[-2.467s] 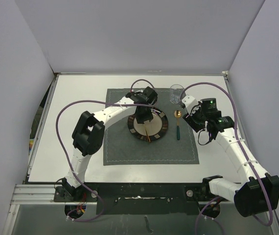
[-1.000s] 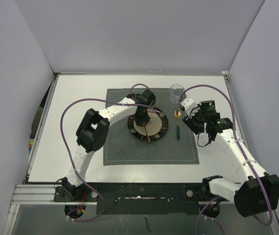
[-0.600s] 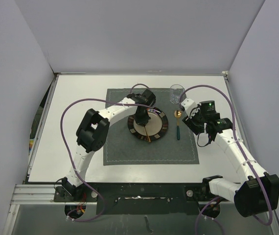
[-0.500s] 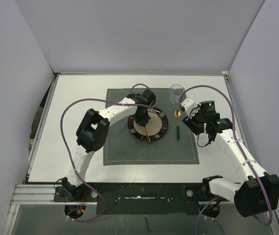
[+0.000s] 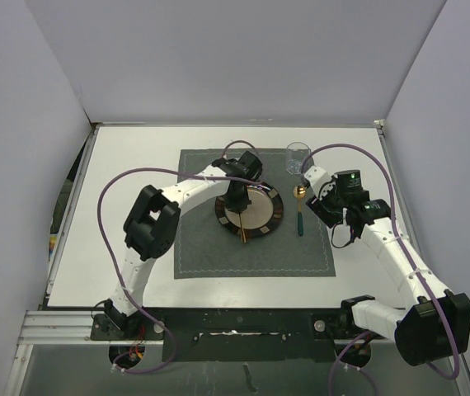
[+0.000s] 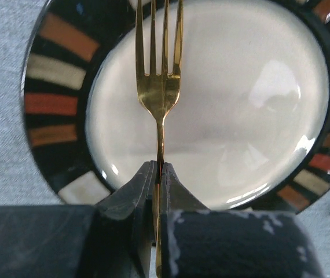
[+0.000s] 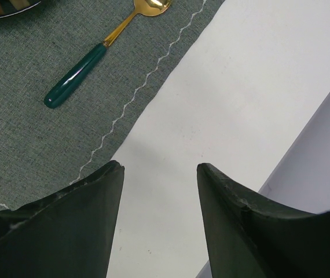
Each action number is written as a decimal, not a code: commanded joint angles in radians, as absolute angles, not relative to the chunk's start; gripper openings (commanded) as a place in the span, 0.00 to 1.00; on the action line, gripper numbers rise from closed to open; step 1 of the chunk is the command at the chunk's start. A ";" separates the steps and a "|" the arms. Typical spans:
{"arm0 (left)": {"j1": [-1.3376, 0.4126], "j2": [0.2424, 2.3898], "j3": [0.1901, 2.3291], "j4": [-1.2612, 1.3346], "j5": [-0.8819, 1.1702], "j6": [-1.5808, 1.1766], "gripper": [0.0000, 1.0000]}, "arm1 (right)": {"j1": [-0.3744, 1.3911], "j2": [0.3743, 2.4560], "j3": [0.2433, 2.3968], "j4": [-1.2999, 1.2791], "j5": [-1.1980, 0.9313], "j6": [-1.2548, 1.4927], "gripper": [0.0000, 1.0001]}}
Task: Set the dinner table for one person
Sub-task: Pick up the fork from the napkin, then place the fork on the napkin.
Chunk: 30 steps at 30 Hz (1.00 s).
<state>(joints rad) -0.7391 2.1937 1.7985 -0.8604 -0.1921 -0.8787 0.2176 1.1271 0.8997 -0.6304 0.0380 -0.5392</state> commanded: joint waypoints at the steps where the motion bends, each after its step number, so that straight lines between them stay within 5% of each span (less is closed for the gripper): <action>1: -0.750 1.974 1.749 -0.843 -0.214 -0.835 0.00 | 0.224 1.120 0.895 -0.571 0.052 -0.541 0.55; 17: -0.620 1.600 1.408 -0.885 -0.215 -0.787 0.00 | 0.224 1.158 0.895 -0.585 0.034 -0.536 0.55; 30: -0.573 1.782 1.380 -0.708 -0.140 -0.709 0.00 | 0.208 1.153 0.898 -0.579 0.043 -0.514 0.56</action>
